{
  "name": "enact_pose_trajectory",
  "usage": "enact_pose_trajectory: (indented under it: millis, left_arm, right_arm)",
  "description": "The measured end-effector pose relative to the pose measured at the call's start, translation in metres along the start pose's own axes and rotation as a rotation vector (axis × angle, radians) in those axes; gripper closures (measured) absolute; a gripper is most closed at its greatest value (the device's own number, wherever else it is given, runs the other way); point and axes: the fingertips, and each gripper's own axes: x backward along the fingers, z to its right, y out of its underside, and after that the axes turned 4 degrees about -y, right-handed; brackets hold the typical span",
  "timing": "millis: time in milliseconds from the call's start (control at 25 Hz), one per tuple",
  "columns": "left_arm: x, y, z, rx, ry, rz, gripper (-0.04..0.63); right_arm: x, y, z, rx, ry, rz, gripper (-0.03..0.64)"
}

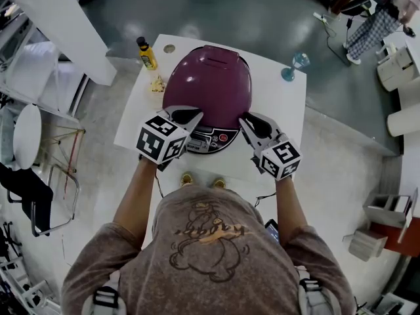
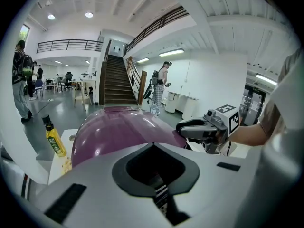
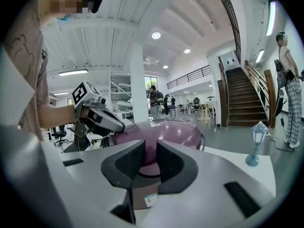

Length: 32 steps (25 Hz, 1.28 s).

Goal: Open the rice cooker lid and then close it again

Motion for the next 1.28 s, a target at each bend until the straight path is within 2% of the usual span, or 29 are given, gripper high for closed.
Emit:
enact_pose_trajectory:
  millis: [480, 960, 1280]
  left_arm:
    - [-0.0031, 0.0035, 0.0004, -0.027, -0.024, -0.023, 0.575]
    - [-0.0045, 0.0055, 0.0005, -0.044, 0.007, -0.051, 0.577]
    - [-0.0046, 0.0062, 0.0016, -0.065, -0.018, -0.07, 0.577]
  right_arm:
    - [-0.0004, 0.0028, 0.0025, -0.017, 0.023, 0.009, 0.56]
    - [-0.0009, 0.0043, 0.0031, -0.022, 0.026, 0.02, 0.572]
    - [-0.0003, 0.0044, 0.0026, -0.022, 0.03, 0.023, 0.578]
